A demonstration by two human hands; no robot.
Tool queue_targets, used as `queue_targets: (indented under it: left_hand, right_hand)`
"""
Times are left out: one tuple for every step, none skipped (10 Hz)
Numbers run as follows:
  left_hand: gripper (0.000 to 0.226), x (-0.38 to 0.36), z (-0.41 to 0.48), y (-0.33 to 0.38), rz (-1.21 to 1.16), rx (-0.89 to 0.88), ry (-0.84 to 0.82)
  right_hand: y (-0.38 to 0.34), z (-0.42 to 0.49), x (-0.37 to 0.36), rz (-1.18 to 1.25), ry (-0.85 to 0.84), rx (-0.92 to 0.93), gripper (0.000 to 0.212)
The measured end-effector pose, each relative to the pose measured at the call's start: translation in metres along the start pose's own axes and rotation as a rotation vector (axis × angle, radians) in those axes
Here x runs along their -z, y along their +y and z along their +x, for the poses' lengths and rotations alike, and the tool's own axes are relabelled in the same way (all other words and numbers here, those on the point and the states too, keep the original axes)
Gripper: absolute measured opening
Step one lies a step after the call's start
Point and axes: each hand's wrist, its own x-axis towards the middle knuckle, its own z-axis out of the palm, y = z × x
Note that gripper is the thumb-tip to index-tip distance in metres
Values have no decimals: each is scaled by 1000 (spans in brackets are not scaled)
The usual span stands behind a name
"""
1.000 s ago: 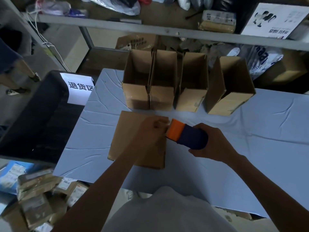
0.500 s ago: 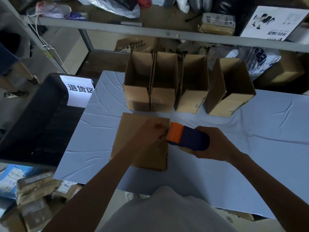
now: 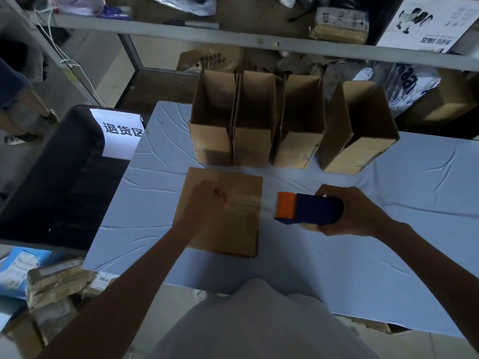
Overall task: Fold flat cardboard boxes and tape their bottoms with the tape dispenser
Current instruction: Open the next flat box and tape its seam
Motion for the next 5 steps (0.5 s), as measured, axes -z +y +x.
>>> queue_targets:
  left_hand:
    - [24,-9,2,7,7,56,-54]
    - [23,-14,1,5,-115,71,-57]
    - [27,-22,-3,7,-190,93,-24]
    - [27,-19,-4,18,-10,80,-67]
    - [27,-21,-7,17,48,63,-44]
  right_hand:
    - [4,1,-5,-9,-15,-24,61]
    - [9,4,-6,-26,-30,-40,62]
    - [13,6,-6,-51,-50,-37,64]
    - [17,8,-8,-55,-56,-45,65]
    - [19,11,-11,-75,-75,-52,64]
